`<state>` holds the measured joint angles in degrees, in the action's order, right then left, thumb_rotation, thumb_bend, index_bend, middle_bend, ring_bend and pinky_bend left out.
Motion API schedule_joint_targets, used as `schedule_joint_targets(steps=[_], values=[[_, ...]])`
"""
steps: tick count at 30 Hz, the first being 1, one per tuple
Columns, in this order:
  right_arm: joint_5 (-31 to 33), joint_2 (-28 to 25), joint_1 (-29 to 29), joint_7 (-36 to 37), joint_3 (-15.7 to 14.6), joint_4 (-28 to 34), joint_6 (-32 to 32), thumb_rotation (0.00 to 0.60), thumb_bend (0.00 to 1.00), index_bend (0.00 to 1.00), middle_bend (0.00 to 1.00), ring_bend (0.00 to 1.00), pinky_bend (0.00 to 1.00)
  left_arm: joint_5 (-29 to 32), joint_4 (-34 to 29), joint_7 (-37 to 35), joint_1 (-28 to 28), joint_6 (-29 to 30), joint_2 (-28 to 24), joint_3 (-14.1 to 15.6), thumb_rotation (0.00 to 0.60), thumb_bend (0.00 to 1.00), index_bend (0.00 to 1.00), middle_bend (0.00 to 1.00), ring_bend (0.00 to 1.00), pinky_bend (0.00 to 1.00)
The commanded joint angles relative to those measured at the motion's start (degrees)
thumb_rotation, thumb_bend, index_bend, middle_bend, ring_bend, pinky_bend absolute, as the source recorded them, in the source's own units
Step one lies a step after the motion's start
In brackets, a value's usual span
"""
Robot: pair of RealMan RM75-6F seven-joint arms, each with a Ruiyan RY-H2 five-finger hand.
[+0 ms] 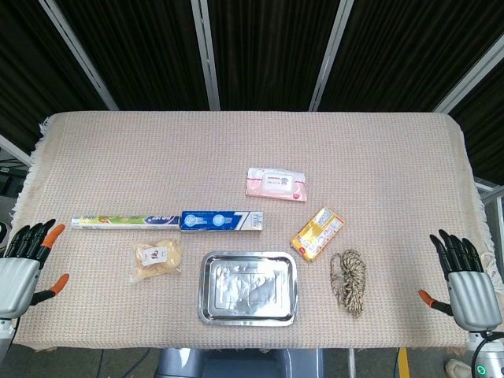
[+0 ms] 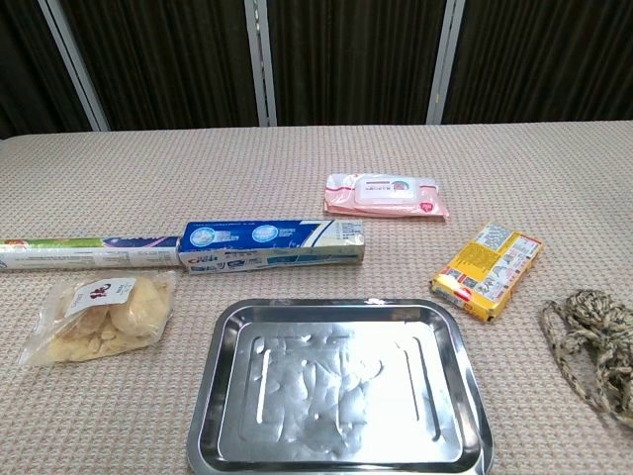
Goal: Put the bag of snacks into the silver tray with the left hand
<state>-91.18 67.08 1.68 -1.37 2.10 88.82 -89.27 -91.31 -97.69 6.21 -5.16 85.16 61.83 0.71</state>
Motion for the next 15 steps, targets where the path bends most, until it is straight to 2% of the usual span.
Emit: schedule_joint_targets(steps=[1, 15], values=[[-0.1, 0.1, 0.0, 0.0, 0.0, 0.0, -0.1, 0.6, 0.0, 0.0, 0.0, 0.0, 0.0, -0.1, 0.0, 0.0, 0.0, 0.1, 0.0, 0.0, 0.6, 0.28, 0.07, 0.0, 0.0, 0.0], [-1.2, 0.3, -0.3, 1.1, -0.2, -1.0, -1.5, 0.6, 0.0, 0.0, 0.0, 0.0, 0.0, -1.3, 0.4, -0.4, 1.0, 2.0, -0.1, 0.5, 0.6, 0.27, 0.08, 0.0, 0.0, 0.0]])
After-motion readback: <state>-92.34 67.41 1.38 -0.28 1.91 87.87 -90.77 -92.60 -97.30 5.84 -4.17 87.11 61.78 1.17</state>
